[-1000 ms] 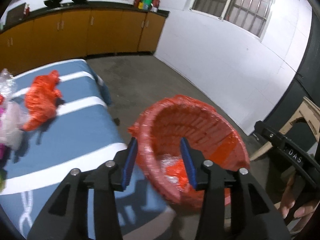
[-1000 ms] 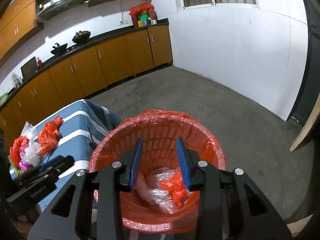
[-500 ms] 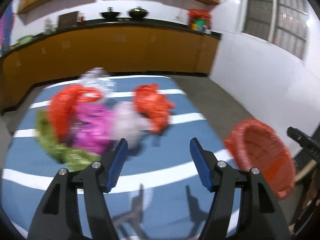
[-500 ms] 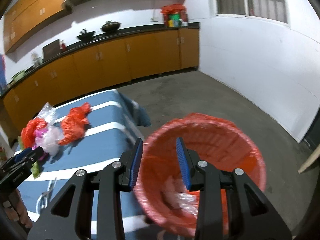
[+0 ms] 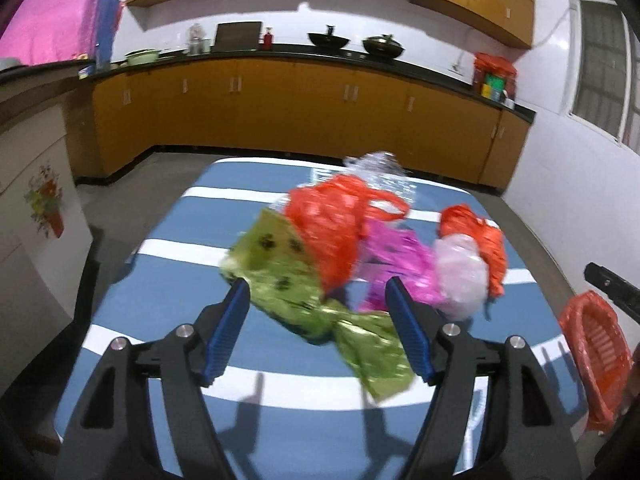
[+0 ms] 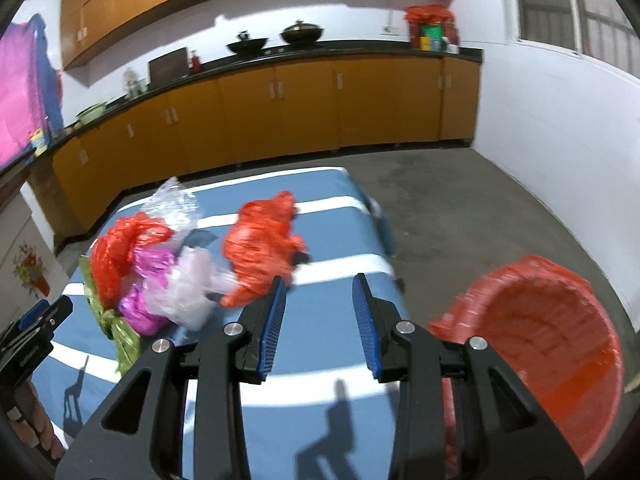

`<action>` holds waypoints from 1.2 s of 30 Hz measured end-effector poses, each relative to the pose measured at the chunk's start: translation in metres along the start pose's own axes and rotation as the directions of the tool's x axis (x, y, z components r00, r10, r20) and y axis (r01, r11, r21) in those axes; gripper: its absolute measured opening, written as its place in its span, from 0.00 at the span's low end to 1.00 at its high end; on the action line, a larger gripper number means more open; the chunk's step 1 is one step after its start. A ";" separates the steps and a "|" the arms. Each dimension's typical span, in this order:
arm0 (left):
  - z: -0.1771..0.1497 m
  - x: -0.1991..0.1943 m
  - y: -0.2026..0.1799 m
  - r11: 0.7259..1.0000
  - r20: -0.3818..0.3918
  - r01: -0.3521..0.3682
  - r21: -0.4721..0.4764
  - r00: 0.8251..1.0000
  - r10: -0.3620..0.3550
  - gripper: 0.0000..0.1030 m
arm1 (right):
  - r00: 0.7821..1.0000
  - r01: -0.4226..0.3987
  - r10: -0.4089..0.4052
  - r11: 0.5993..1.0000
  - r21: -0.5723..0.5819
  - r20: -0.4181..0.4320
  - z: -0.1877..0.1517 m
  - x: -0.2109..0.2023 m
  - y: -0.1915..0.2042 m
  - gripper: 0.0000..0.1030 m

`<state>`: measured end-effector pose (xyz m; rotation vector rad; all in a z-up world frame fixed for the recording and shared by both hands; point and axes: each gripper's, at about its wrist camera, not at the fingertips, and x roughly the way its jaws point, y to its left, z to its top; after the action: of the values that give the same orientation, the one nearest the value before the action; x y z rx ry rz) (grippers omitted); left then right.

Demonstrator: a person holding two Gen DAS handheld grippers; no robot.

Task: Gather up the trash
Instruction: 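Move both tools back to the table and grasp a red bag with the right tool, then grasp a large red bag with the left tool while the right tool carries its bag toward the basket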

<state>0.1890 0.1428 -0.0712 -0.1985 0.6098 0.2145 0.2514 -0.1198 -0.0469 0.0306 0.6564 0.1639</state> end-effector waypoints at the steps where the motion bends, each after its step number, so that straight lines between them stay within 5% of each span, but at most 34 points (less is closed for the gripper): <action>1: 0.002 0.001 0.003 1.000 0.002 -0.004 -0.003 1.000 0.004 0.67 | 1.000 -0.005 0.005 1.000 -0.005 -0.006 0.002 0.007 0.006 0.35; 5: 0.006 0.006 0.014 1.000 0.009 -0.014 -0.017 1.000 0.014 0.67 | 0.999 -0.022 0.022 1.000 0.010 -0.026 0.008 0.039 0.024 0.51; 21: 0.025 0.032 0.014 0.999 0.017 0.027 -0.039 0.999 -0.027 0.67 | 0.991 0.044 -0.048 0.998 -0.035 -0.122 0.012 0.110 0.041 0.51; 26: 0.032 0.046 -0.003 1.000 -0.001 0.022 -0.007 1.000 -0.022 0.69 | 0.988 0.047 -0.048 0.999 -0.010 -0.147 0.004 0.111 0.027 0.29; 32: 0.035 0.070 -0.018 1.000 -0.053 0.018 0.007 0.998 -0.017 0.68 | 0.990 0.037 -0.036 0.999 0.008 -0.138 -0.002 0.098 0.015 0.27; 36: 0.037 0.083 -0.021 1.000 -0.086 0.012 0.009 0.996 -0.011 0.55 | 0.990 0.032 -0.030 0.999 0.012 -0.140 -0.006 0.091 0.009 0.27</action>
<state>0.2811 0.1433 -0.0881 -0.2030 0.6946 0.1931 0.3180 -0.0963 -0.1061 0.0224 0.7978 0.1323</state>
